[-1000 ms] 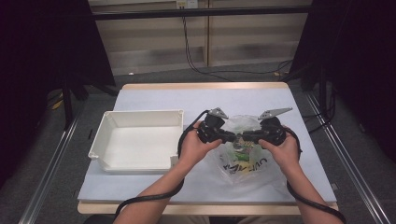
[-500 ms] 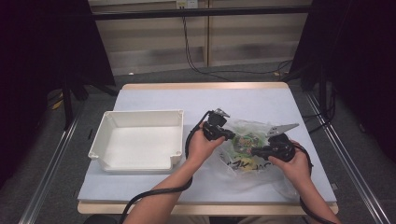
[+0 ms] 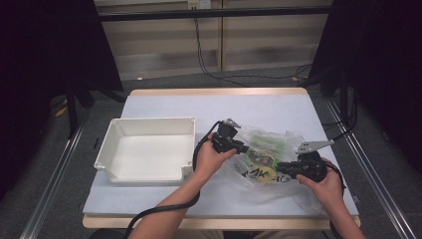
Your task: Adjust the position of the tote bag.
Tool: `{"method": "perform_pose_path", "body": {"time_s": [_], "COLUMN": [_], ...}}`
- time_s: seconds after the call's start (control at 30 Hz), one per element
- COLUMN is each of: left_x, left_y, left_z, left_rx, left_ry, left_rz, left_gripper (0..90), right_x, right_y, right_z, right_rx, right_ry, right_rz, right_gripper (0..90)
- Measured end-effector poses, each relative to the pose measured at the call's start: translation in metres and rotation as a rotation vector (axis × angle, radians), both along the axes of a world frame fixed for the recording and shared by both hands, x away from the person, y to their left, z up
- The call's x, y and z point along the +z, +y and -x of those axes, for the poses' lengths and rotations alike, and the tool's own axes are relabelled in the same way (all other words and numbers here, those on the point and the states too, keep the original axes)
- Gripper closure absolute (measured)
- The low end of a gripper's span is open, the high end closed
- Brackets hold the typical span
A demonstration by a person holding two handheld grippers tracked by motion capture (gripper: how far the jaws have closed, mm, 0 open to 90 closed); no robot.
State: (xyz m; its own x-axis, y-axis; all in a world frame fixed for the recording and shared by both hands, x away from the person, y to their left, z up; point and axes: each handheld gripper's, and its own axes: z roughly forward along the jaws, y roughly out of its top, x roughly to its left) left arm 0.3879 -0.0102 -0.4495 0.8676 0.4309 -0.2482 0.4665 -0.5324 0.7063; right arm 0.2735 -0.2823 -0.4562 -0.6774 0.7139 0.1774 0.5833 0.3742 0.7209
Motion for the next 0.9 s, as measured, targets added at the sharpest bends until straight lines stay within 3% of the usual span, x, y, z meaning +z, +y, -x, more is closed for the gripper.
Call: {"method": "perform_pose_path", "body": {"time_s": [0.07, 0.13, 0.17, 0.23, 0.27, 0.3, 0.4, 0.5, 0.63, 0.67, 0.77, 0.83, 0.9], "left_x": [0.005, 0.008, 0.009, 0.007, 0.007, 0.007, -0.002, -0.009, -0.014, -0.017, -0.019, -0.02, -0.018], "left_y": [0.002, 0.002, 0.002, 0.001, 0.0, 0.0, 0.002, 0.005, 0.008, 0.008, 0.011, 0.011, 0.012], "left_z": [0.003, 0.006, 0.008, 0.011, 0.013, 0.013, 0.019, 0.023, 0.027, 0.028, 0.03, 0.031, 0.032], "left_rx": [-0.008, -0.029, -0.029, -0.052, -0.056, -0.056, -0.071, -0.076, -0.088, -0.079, -0.114, -0.112, -0.124], "left_ry": [0.027, 0.024, 0.007, 0.015, 0.006, 0.006, 0.038, 0.053, 0.06, 0.07, 0.066, 0.074, 0.077], "left_rz": [0.021, 0.022, 0.007, 0.002, -0.03, -0.03, -0.023, -0.04, -0.099, -0.096, -0.16, -0.154, -0.177], "left_gripper": [60.7, 60.3, 60.1, 58.4, 57.4, 55.6, 52.5, 51.0, 57.5, 60.9, 73.2, 80.5, 86.5], "right_x": [0.002, 0.003, 0.003, 0.004, 0.004, 0.005, 0.006, 0.003, -0.006, -0.007, -0.011, -0.012, -0.016], "right_y": [0.0, 0.003, 0.004, 0.008, 0.01, 0.01, 0.012, 0.015, 0.018, 0.018, 0.017, 0.016, 0.015], "right_z": [0.0, 0.0, 0.0, 0.002, 0.002, 0.003, 0.007, 0.011, 0.016, 0.017, 0.02, 0.022, 0.023], "right_rx": [-0.007, -0.006, -0.008, 0.003, 0.005, 0.009, 0.018, 0.04, 0.07, 0.074, 0.072, 0.073, 0.066], "right_ry": [0.0, -0.006, -0.009, -0.005, -0.004, -0.006, -0.001, -0.005, 0.003, 0.007, 0.015, 0.009, 0.022], "right_rz": [-0.02, -0.03, -0.033, -0.042, -0.048, -0.053, -0.083, -0.076, -0.039, -0.023, 0.002, 0.026, 0.06], "right_gripper": [73.1, 70.1, 69.2, 63.9, 60.5, 55.9, 48.7, 44.2, 43.9, 44.3, 47.6, 49.5, 58.7]}}
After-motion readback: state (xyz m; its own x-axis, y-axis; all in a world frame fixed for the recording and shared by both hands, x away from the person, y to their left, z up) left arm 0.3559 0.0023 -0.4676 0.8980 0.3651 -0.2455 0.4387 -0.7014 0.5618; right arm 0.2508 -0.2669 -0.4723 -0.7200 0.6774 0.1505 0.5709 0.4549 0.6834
